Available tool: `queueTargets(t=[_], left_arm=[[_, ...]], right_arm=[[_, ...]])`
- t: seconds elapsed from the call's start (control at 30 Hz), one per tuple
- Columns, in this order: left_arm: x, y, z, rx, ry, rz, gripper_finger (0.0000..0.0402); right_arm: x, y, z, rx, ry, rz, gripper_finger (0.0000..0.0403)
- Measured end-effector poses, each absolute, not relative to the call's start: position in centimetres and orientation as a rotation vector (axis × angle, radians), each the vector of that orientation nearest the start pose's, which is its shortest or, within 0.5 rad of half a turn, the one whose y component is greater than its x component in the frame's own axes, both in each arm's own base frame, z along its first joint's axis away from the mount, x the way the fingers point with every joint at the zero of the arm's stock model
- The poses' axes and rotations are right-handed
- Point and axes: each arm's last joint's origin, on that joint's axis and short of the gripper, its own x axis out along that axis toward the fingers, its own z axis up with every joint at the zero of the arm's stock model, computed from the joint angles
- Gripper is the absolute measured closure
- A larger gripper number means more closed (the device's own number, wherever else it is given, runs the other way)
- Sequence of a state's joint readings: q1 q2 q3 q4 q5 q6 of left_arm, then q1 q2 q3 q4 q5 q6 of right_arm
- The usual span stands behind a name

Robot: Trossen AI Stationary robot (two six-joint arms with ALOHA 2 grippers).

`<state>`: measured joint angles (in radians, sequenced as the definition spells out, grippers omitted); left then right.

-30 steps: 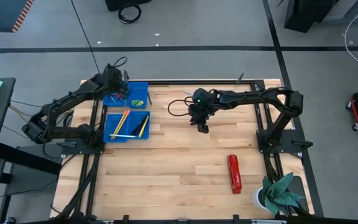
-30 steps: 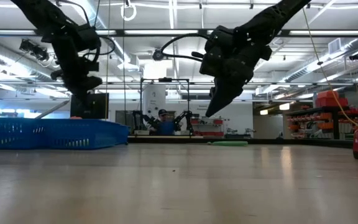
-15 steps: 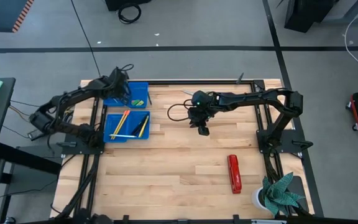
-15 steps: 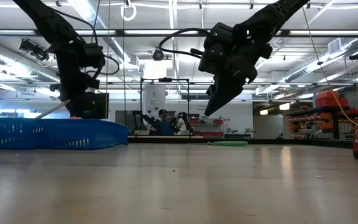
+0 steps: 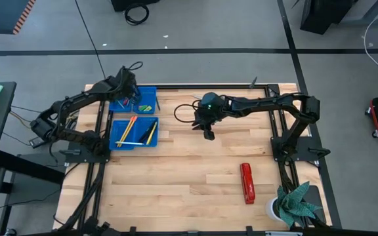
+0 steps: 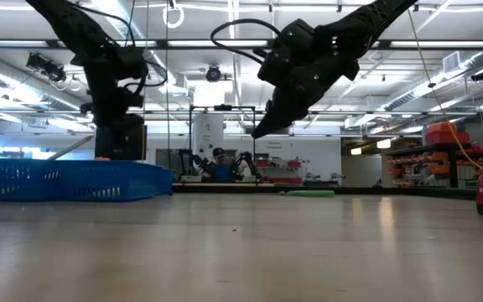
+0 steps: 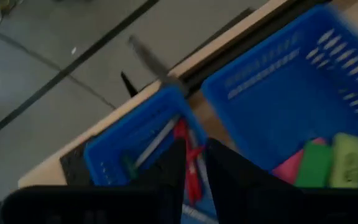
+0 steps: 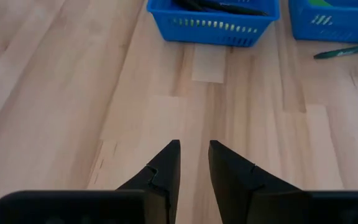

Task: Sort crayons/erasers/pens/pencils in bins
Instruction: Put the green crayon into the top left blue bin

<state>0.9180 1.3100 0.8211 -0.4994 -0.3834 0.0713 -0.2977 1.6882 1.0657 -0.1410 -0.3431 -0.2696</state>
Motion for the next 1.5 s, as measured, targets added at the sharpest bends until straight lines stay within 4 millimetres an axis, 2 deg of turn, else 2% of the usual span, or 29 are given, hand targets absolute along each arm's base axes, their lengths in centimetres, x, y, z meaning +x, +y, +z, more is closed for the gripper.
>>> queueTargets(t=[0.13, 0.3, 0.4, 0.47, 0.6, 0.7, 0.8, 0.93, 1.1, 1.2, 1.37, 1.5], left_arm=[[15.9, 19.9, 22.6, -0.156, 0.993, 1.050, 0.0339], [18.9, 18.4, 23.3, -0.023, 0.898, 0.720, 0.0348], [20.1, 17.4, 23.4, 0.087, 0.899, 0.626, 0.0352], [20.7, 16.9, 23.5, 0.148, 0.892, 0.592, 0.0354], [21.0, 16.3, 24.1, 0.197, 0.874, 0.600, 0.0351], [20.8, 15.7, 25.0, 0.216, 0.845, 0.614, 0.0350], [20.7, 15.0, 25.7, 0.231, 0.812, 0.604, 0.0353], [21.3, 14.6, 25.6, 0.269, 0.813, 0.575, 0.0361], [22.9, 14.2, 23.9, 0.586, 0.984, 0.472, 0.0370], [24.5, 14.4, 24.1, 0.721, 1.070, 0.382, 0.0372], [27.9, 15.8, 25.8, 0.658, 1.241, 0.292, 0.0366], [30.7, 17.3, 25.5, 0.597, 1.409, 0.193, 0.0361]], right_arm=[[34.3, -9.6, 20.9, -0.037, 0.680, 0.098, 0.0313], [34.9, -9.9, 21.6, -0.052, 0.591, 0.038, 0.0313], [34.9, -9.9, 21.6, -0.053, 0.589, 0.038, 0.0313], [35.0, -10.0, 21.8, -0.064, 0.571, 0.014, 0.0313], [35.8, -10.4, 23.0, -0.084, 0.439, -0.153, 0.0313], [36.1, -10.4, 23.5, -0.141, 0.386, -0.173, 0.0313], [36.1, -10.7, 23.5, -0.155, 0.388, -0.175, 0.0313], [35.8, -11.1, 23.1, -0.132, 0.425, -0.191, 0.0313], [35.5, -11.0, 22.4, -0.110, 0.501, -0.161, 0.0313], [35.2, -10.8, 21.8, -0.098, 0.569, -0.140, 0.0313], [34.3, -10.5, 20.6, -0.063, 0.722, -0.112, 0.0313], [33.6, -10.2, 19.8, -0.031, 0.832, -0.099, 0.0313]])
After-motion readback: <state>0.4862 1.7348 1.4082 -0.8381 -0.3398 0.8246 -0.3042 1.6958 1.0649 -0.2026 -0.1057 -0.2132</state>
